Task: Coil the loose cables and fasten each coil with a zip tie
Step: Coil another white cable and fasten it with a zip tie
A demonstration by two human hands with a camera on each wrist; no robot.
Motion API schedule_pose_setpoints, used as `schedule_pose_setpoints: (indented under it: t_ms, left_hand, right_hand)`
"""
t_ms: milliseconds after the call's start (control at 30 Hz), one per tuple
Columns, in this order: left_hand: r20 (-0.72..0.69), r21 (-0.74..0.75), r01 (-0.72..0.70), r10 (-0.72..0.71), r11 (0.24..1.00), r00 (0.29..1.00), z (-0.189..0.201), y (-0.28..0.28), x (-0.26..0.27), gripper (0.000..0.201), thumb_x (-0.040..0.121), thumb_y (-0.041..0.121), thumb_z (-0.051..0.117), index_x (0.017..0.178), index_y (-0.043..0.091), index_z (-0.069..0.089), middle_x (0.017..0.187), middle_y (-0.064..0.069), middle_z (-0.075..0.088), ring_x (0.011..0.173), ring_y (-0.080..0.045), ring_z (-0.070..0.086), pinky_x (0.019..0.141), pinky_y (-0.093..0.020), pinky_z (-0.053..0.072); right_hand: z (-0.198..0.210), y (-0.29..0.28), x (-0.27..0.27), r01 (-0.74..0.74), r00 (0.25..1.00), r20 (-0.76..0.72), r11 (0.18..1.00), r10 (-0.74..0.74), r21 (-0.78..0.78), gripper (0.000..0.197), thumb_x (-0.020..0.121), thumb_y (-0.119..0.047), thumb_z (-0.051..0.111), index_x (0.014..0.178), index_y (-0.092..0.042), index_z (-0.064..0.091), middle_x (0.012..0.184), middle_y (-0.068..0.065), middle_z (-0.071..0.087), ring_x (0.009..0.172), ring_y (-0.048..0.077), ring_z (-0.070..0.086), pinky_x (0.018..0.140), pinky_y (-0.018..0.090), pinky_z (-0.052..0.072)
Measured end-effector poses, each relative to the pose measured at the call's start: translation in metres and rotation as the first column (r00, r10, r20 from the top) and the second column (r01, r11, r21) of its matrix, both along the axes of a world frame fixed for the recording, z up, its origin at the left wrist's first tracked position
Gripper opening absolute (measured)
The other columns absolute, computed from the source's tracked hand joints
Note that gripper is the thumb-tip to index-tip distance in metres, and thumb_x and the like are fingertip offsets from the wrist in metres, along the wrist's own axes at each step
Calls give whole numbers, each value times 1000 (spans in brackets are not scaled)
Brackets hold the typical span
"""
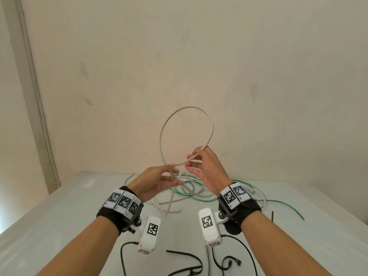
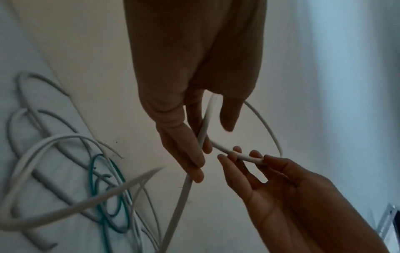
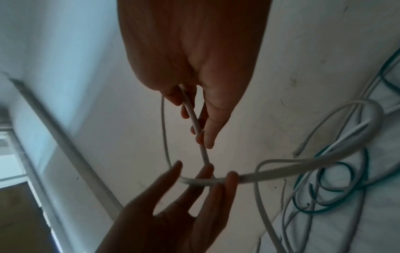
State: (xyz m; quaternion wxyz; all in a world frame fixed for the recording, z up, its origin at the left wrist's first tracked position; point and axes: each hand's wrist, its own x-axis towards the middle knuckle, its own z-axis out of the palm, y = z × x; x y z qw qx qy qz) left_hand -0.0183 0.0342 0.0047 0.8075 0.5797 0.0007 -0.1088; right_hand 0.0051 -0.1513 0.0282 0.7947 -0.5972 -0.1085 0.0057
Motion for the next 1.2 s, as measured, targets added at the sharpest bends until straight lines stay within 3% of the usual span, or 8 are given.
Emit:
schedule_pose_setpoints:
  t_ms: [133, 300, 467, 633, 800, 933, 1033, 1200]
  left_hand:
    - [-68, -172, 12, -24, 985, 997, 10, -1, 2, 57, 95, 41, 71, 114, -12, 68, 111, -34, 69, 113, -48, 69, 88, -41, 61]
    - [-80, -137, -131, 121, 982, 989, 7, -7, 9, 44, 90, 21, 79, 116, -13, 69, 106, -24, 73, 96, -33, 71, 66, -30, 64]
    - [-84, -141, -201, 190, 969, 978, -9, -19, 14, 23, 95, 9, 71, 111, -8, 73, 88, -14, 65, 76, -16, 63, 70, -28, 65]
    - [-65, -159, -248, 240, 956, 969, -8, -20, 12, 18, 93, 12, 74, 90, -6, 73, 68, -11, 64, 64, -23, 73, 63, -24, 64]
    - [-49, -113, -241, 236, 964, 970, -14, -11, 10, 23, 97, 18, 71, 90, -3, 76, 70, -9, 62, 67, -24, 74, 59, -21, 62]
    - [-98, 116, -106, 118, 988, 988, -24, -13, 5, 29, 102, 23, 64, 103, -2, 78, 76, -10, 61, 72, -21, 71, 63, -25, 62]
    - [-107, 437, -40, 96, 898, 990, -23, -11, 9, 37, 98, 34, 69, 107, -2, 76, 77, -7, 58, 65, -16, 60, 58, -25, 53]
    - [134, 615, -350, 343, 707, 930, 3, 6, 27, 63, 92, 46, 74, 124, -6, 58, 116, -16, 63, 104, -30, 61, 81, -38, 52]
  right_hand:
    - [6, 7, -13, -18, 998, 57, 999, 20, -42, 14, 105, -14, 43, 96, -10, 54, 100, 16, 66, 79, 23, 66, 84, 39, 60]
    - [2, 10, -28, -16, 991, 129, 989, 35, -145, 18, 108, -12, 38, 99, -9, 52, 104, 20, 69, 90, 26, 71, 92, 45, 61]
    - [-4, 11, -38, -3, 992, 121, 978, 30, -210, 22, 107, -13, 39, 94, -6, 57, 104, 22, 71, 90, 23, 70, 84, 38, 62]
    - [5, -11, -27, 149, 988, 67, 962, -137, -230, 49, 102, -56, 51, 81, -16, 68, 92, 5, 73, 75, 15, 62, 70, 34, 50]
    - [18, -37, -23, 58, 998, 22, 995, -56, -86, 32, 111, -33, 43, 95, -9, 57, 89, 15, 68, 67, 22, 64, 69, 32, 60]
    - [-1, -43, -21, 80, 996, 57, 984, -72, -159, 29, 112, -26, 42, 96, -6, 56, 99, 20, 69, 79, 27, 71, 86, 38, 62]
    - [-15, -46, -20, 99, 993, 80, 982, -87, -164, 28, 112, -25, 42, 98, -5, 56, 103, 20, 68, 82, 24, 70, 87, 38, 62]
    - [-21, -50, -17, 141, 982, 162, 945, -96, -295, 29, 112, -24, 40, 99, -6, 58, 108, 20, 71, 85, 22, 71, 82, 32, 62]
